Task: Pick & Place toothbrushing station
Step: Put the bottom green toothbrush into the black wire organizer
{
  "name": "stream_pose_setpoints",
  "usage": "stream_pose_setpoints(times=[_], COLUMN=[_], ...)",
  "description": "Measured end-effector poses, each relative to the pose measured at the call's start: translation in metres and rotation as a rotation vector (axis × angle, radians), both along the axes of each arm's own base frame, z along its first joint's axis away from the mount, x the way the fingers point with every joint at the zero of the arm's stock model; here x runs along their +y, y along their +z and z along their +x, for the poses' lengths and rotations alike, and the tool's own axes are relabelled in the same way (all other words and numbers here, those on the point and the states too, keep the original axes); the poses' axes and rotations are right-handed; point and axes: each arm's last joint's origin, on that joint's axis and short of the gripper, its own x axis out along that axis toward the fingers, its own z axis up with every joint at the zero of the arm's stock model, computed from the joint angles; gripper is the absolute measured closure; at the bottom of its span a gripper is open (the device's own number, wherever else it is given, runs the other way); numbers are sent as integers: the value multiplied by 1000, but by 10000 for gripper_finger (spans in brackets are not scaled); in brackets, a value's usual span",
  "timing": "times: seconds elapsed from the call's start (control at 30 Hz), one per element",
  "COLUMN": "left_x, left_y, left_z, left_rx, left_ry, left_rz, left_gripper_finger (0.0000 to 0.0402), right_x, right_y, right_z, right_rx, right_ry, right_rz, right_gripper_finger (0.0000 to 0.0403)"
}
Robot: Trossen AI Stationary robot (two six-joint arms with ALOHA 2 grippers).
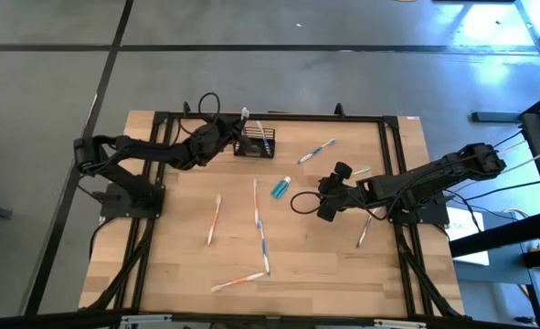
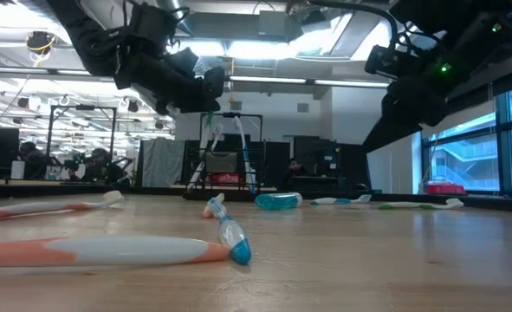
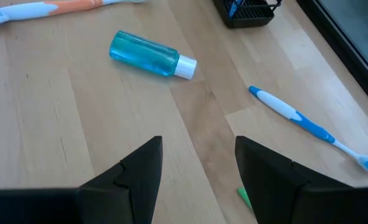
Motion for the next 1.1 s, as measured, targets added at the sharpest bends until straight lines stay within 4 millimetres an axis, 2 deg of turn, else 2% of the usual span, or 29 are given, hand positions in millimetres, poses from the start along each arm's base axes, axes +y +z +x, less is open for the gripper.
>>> stream_pose_setpoints(times=[0.47,1.1], left_x=[4,-1], left_y=[-26,-35], left_z=[7,6], left_rx=[3,-35], left_ry=[83,130], left_rz=[-82,-191], left_gripper_finger=[375,375], right_x=[0,0], right_y=[0,0], right_z=[0,0], right_rx=[5,4], right_ry=[8,7], right_rz=[-7,-6], right_gripper_finger=[199,198])
